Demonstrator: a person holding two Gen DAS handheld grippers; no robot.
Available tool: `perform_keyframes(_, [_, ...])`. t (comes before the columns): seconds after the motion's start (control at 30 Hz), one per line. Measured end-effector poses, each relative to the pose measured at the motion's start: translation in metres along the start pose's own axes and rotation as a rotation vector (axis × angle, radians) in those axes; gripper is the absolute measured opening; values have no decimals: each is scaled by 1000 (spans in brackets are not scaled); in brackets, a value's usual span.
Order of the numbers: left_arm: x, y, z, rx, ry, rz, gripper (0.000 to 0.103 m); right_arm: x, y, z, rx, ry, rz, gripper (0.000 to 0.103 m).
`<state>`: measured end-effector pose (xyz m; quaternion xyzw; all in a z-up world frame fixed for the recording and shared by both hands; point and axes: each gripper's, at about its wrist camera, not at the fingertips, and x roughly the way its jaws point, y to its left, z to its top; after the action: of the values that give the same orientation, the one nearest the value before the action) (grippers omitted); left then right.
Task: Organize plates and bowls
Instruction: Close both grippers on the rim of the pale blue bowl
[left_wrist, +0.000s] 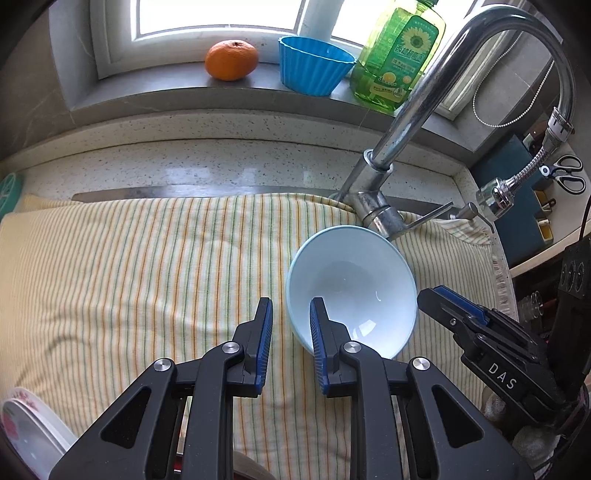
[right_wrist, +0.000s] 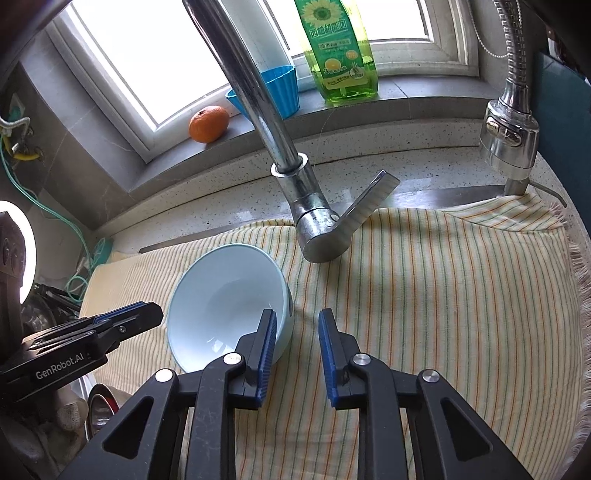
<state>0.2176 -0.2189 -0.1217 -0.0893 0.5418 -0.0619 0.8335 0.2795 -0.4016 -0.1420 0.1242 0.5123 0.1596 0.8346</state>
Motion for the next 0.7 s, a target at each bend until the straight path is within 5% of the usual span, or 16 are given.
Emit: perform_keyframes(0.7, [24,5,9,-1,47,-11,18,26,2,8,32,54,13,12])
